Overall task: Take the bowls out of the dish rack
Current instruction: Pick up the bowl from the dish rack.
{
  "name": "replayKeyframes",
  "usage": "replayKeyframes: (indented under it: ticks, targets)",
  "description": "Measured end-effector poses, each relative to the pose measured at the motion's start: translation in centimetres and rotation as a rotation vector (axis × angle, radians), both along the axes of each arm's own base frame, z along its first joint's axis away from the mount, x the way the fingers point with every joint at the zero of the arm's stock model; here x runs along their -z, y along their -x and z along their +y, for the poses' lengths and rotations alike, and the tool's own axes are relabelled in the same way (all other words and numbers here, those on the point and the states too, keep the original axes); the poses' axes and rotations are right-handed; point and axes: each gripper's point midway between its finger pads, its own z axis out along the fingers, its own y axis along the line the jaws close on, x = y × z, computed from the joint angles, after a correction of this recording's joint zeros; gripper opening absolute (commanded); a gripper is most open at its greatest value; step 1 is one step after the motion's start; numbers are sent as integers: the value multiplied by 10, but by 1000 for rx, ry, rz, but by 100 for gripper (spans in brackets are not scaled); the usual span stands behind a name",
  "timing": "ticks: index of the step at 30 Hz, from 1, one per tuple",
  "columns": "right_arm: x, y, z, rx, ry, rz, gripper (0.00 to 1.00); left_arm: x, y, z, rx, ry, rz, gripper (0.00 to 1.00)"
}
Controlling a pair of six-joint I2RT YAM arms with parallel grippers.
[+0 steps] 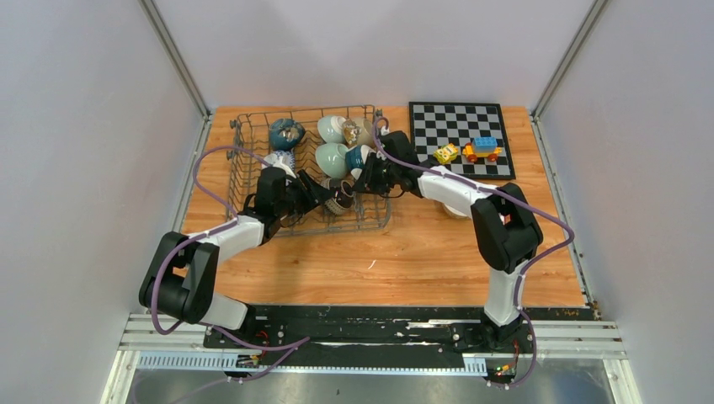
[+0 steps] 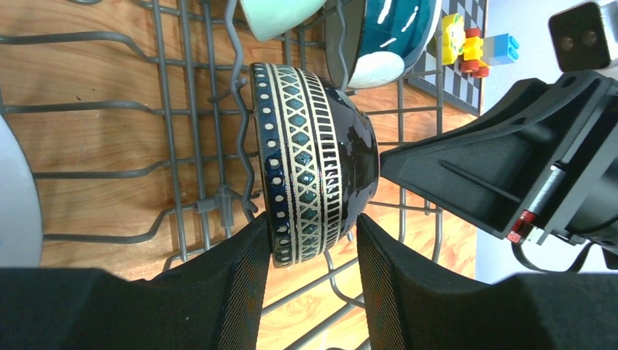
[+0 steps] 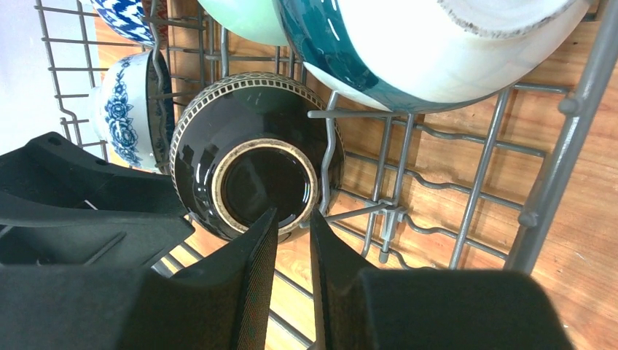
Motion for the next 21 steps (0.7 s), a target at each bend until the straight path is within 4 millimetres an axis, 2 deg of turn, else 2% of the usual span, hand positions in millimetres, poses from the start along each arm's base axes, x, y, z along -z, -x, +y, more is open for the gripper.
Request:
replayKeyframes:
  ticks: [10,21]
  targets:
    - [6,2,1,-9,2,16,25,-8,0,-6,25,32,-21,42]
    - [6,1,3,-15,-1,19,25,-4,0,-11,47,49,-15,37]
